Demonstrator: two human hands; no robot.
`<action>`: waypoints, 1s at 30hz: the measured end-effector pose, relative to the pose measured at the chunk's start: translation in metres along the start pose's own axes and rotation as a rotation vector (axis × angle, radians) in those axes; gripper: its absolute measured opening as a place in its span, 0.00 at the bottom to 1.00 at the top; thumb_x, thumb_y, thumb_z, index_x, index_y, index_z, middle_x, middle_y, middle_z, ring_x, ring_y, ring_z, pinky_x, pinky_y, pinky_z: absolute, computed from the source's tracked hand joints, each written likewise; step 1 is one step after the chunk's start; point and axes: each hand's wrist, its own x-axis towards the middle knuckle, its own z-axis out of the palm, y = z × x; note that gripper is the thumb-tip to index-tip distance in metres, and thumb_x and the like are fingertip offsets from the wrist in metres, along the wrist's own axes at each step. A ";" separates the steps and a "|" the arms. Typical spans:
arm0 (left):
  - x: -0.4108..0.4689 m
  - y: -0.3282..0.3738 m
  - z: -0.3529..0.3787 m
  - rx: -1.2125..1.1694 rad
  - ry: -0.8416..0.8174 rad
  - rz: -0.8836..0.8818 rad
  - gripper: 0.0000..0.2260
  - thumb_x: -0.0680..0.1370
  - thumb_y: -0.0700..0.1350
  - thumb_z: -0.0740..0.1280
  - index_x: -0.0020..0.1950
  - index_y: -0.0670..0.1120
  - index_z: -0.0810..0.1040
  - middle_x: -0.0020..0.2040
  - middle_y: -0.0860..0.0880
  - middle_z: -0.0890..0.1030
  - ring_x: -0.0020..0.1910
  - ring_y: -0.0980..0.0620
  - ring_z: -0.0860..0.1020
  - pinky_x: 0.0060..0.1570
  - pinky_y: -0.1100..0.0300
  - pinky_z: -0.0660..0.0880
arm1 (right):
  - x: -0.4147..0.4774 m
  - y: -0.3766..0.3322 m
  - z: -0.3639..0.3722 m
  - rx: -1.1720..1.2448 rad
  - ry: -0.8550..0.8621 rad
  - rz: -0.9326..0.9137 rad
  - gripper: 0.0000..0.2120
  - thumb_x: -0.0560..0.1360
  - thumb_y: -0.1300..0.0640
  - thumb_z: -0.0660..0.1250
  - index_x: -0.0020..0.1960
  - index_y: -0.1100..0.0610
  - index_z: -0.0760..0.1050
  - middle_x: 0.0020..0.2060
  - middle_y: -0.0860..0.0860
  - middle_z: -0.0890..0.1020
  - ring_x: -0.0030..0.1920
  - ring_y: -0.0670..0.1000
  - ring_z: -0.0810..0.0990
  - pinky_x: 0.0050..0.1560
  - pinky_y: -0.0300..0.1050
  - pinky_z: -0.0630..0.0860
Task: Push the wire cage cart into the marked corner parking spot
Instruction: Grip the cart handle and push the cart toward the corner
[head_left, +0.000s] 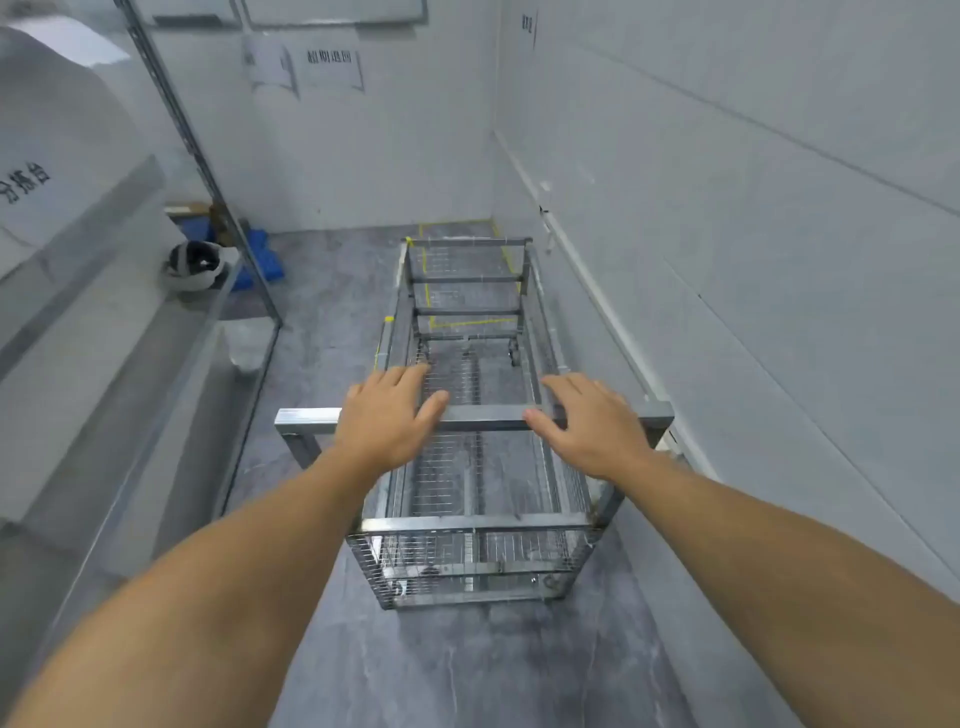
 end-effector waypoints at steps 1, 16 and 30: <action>0.000 -0.002 0.003 0.017 -0.024 -0.015 0.27 0.80 0.63 0.52 0.75 0.50 0.65 0.71 0.48 0.72 0.69 0.45 0.67 0.66 0.44 0.62 | -0.001 0.003 0.003 -0.021 -0.023 0.002 0.33 0.76 0.30 0.51 0.72 0.49 0.67 0.66 0.48 0.74 0.66 0.53 0.70 0.65 0.56 0.66; 0.026 -0.037 0.030 0.205 -0.169 0.230 0.21 0.76 0.70 0.51 0.45 0.53 0.67 0.42 0.54 0.73 0.41 0.51 0.70 0.45 0.52 0.65 | 0.012 0.010 0.035 -0.227 -0.005 0.034 0.26 0.75 0.27 0.48 0.63 0.39 0.70 0.52 0.41 0.77 0.55 0.50 0.71 0.62 0.54 0.57; 0.049 -0.046 0.050 0.254 0.044 0.295 0.25 0.77 0.70 0.49 0.48 0.52 0.75 0.42 0.55 0.79 0.42 0.51 0.78 0.42 0.54 0.69 | 0.041 0.023 0.037 -0.192 0.039 0.036 0.25 0.73 0.27 0.49 0.57 0.39 0.73 0.48 0.40 0.78 0.52 0.49 0.72 0.57 0.53 0.57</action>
